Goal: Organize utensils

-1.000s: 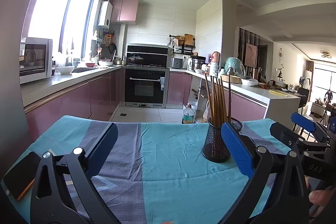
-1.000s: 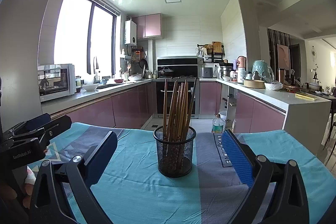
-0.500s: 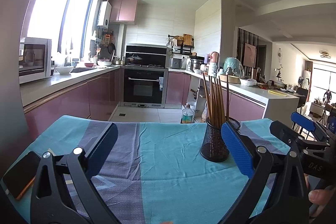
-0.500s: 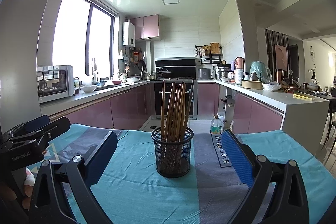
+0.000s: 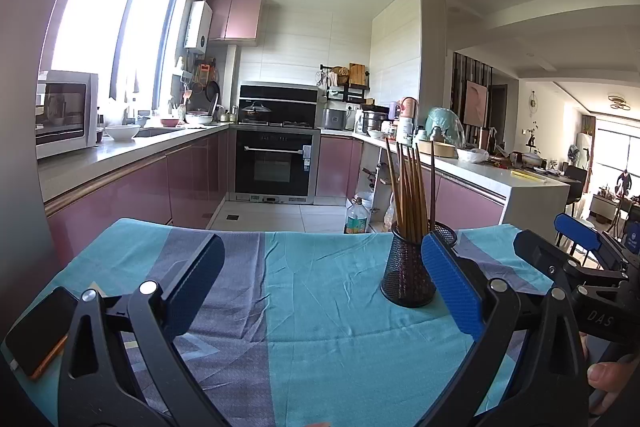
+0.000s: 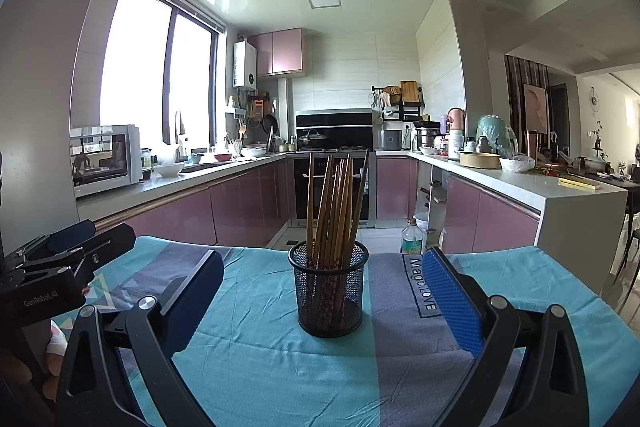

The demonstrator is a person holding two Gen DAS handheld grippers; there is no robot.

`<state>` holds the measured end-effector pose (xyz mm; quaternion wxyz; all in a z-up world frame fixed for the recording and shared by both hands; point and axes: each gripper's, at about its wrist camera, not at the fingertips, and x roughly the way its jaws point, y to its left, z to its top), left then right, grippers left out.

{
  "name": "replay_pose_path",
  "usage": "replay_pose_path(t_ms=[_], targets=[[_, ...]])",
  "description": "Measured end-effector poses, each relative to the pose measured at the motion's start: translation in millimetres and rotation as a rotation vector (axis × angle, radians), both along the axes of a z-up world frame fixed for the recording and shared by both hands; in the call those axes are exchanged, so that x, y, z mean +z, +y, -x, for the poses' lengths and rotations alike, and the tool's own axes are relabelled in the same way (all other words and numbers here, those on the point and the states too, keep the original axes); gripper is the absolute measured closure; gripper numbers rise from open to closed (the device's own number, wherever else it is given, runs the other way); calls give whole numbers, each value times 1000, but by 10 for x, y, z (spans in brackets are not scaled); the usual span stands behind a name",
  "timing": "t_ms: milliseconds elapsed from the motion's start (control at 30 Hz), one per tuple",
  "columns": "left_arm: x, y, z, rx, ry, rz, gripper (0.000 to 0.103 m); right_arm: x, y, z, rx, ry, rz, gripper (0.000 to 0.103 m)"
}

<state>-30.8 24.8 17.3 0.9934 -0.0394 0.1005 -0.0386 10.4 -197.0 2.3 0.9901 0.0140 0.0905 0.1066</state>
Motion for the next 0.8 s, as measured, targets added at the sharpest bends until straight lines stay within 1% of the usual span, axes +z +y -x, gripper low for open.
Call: replay_pose_path(t_ms=[800], targets=[[-2, -14, 8, -3, 3, 0, 6, -2, -1, -5, -1, 8, -6, 7]])
